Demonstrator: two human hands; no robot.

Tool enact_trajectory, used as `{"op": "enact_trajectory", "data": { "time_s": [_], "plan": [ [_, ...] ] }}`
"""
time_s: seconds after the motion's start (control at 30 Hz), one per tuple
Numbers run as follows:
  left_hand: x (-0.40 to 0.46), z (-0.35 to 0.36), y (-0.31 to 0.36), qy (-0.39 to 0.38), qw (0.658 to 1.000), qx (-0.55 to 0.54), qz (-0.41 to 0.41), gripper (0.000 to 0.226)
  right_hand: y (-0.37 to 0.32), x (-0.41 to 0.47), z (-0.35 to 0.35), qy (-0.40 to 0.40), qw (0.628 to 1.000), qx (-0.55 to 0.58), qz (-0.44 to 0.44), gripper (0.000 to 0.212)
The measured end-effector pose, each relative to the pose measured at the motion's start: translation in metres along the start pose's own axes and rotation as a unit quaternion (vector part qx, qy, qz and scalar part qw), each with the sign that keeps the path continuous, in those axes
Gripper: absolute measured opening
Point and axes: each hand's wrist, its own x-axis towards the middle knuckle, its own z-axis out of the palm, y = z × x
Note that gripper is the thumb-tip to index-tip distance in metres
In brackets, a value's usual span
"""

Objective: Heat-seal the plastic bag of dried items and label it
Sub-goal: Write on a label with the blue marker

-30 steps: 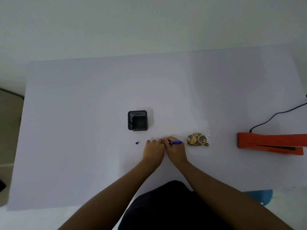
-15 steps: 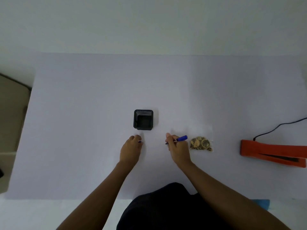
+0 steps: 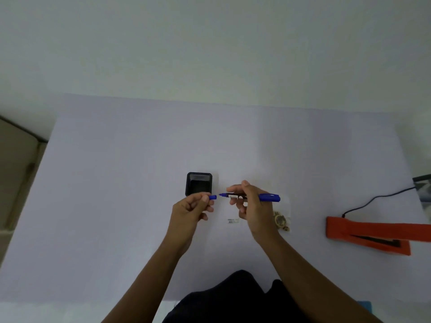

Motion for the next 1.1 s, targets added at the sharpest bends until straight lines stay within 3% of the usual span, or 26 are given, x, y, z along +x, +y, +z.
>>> {"op": "enact_trajectory", "data": {
  "time_s": [0.37,0.73,0.87,0.97,1.03,1.1],
  "plan": [
    [-0.01,0.012,0.041,-0.034,0.999,0.008,0.036,0.024,-0.033,-0.007,0.005,0.026,0.999,0.023,-0.024,0.041],
    [-0.012,0.015,0.07,-0.051,0.986,0.122,0.099,0.031,-0.04,-0.007,0.024,0.077,0.986,0.099,-0.11,0.04],
    [-0.016,0.011,0.076,-0.03,0.987,0.136,0.078,0.036,-0.034,-0.007,0.028,0.036,0.987,0.11,-0.114,0.031],
    [-0.013,0.0,0.079,-0.009,0.988,0.131,0.076,0.034,-0.031,0.006,0.031,-0.05,0.988,0.087,-0.113,0.029],
    [-0.002,-0.013,0.083,0.048,0.982,0.148,0.106,0.033,-0.023,0.02,0.036,-0.1,0.988,0.074,-0.091,0.029],
    [0.014,-0.032,0.087,0.121,0.961,0.208,0.137,0.032,-0.008,0.036,0.038,-0.095,0.994,0.038,-0.047,0.038]
  ]
}}
